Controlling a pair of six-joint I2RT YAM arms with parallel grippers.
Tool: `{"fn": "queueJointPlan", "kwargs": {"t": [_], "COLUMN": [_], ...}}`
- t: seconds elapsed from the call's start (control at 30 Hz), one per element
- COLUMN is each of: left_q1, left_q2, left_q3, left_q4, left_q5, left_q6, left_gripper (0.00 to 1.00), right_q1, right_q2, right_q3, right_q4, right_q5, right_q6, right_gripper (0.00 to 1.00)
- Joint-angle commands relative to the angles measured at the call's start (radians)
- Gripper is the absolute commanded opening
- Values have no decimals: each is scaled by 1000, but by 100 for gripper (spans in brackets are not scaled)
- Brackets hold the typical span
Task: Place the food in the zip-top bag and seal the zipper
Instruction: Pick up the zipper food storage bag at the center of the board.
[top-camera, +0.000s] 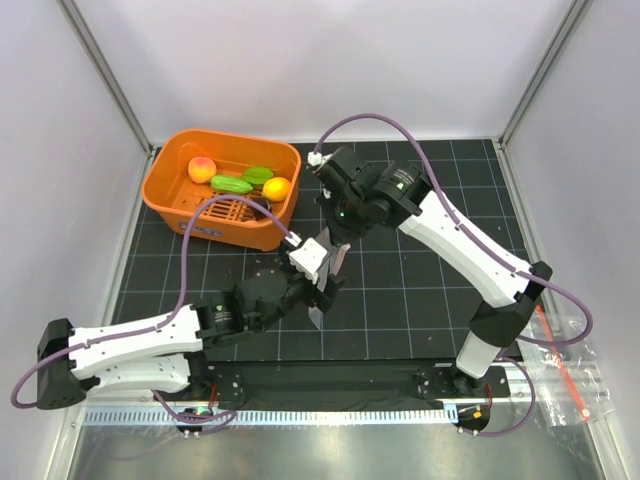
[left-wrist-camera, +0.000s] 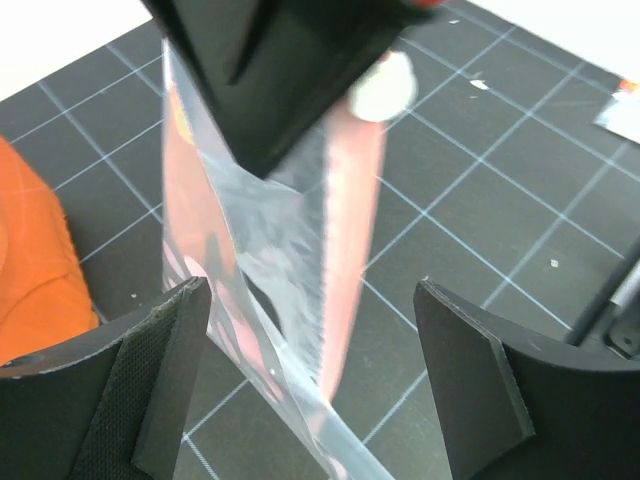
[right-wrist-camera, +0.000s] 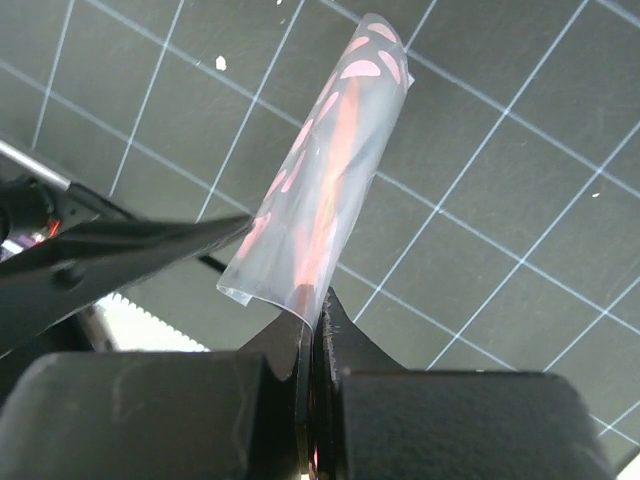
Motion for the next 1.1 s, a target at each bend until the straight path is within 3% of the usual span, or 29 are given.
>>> {"fn": "queueJointPlan", "kwargs": {"t": [0.0, 0.17, 0.5, 0.6, 0.77, 0.93, 1.03, 1.07], "left_q1": [-6, -4, 0, 55, 143, 157, 242, 306], "left_q2": [52, 117, 40, 49, 112, 223, 276, 286], "left_q3": [60, 86, 43, 49, 88, 134, 164, 172], "left_q4": [55, 26, 27, -24, -83, -94, -134, -155], "left_q5": [-99, -268, -297, -332, -234, -276, -247, -177], "left_q6": [26, 49, 20, -40, -114, -95, -156, -181], "left_gripper": [83, 75, 75, 77, 74, 74, 73, 72], "right_q1": [0, 0, 0, 0, 0, 0, 0, 0], "right_q2": [-57, -94, -184, -218, -264, -286, -298, -318], "right_q3": [-30, -58, -155, -179, -248, -300, -322, -337], "right_q4": [-22, -21, -2, 17, 104, 198, 247, 258], "right_q5": [-79, -82, -61, -93, -240, -366, -414, -421], "right_q6": [-7, -16, -23, -27, -28, -28, -25, -23], "right_gripper": [1, 1, 1, 1, 1, 1, 1, 1]}}
